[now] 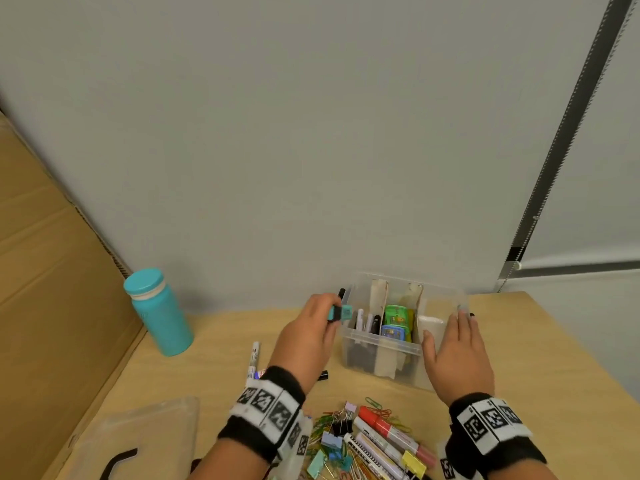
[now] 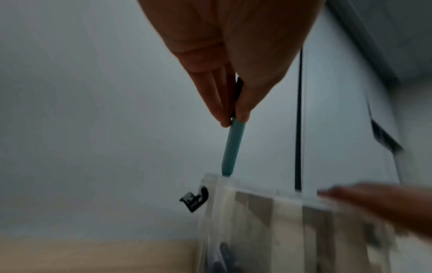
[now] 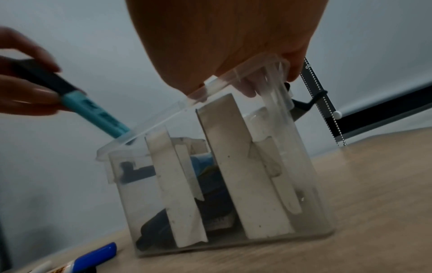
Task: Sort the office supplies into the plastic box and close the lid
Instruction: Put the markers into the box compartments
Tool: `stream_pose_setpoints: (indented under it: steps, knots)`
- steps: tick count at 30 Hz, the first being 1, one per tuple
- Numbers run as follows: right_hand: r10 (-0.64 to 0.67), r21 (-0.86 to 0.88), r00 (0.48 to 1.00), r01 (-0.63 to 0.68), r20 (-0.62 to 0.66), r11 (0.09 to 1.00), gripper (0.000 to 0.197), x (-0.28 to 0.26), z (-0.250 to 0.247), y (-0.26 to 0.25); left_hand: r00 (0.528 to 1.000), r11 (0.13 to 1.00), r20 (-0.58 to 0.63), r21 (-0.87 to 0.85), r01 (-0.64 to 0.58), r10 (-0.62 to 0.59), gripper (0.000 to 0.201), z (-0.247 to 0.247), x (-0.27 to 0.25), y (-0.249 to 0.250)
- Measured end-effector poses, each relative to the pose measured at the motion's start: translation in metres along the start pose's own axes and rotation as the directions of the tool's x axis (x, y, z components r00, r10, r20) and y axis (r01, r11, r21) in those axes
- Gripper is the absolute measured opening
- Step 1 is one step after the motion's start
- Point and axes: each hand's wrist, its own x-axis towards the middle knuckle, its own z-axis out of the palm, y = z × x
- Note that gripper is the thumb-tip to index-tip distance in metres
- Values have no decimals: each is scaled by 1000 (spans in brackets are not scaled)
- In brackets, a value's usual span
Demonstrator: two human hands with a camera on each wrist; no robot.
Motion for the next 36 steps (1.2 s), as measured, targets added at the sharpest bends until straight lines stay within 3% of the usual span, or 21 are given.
stream_pose_setpoints:
  steps: [5,10,14,16,19,22,28,30,32,36]
  knots:
    - [0,-10,999,-1,-44,1000,87,0,3,0,967,934,229,308,-181,112,41,48,44,4]
    - [4,-10,998,-4,-58,1000,93,1,5,-2,966,931,260,352,-101,7,28,64,68,9]
    - [13,-10,998,-13,-55,1000,91,0,4,-2,924,934,368,355,-34,-106,28,68,73,18]
    - [6,-1,998,-6,-58,1000,91,0,4,-2,940,962,326,273,5,-97,30,65,64,17]
    - [-8,-9,999,8,-46,1000,87,1,7,0,985,994,162,106,38,-55,25,52,38,3]
    - [-29,-24,998,28,-54,999,83,2,8,1,997,996,51,76,51,-55,24,35,6,-23]
    - [-76,-14,993,75,-95,997,69,-5,-1,-5,960,946,-1,166,277,-281,17,4,-53,-99]
    - [-175,-42,971,170,-165,985,54,-10,-7,-17,927,908,4,203,366,-374,17,-4,-65,-119]
    - [-338,-37,918,338,-207,940,52,-19,-13,-39,878,853,54,272,446,-476,22,-8,-69,-133]
    - [-661,57,734,675,-157,736,40,-43,-9,-97,800,776,142,386,498,-583,34,-2,-63,-147]
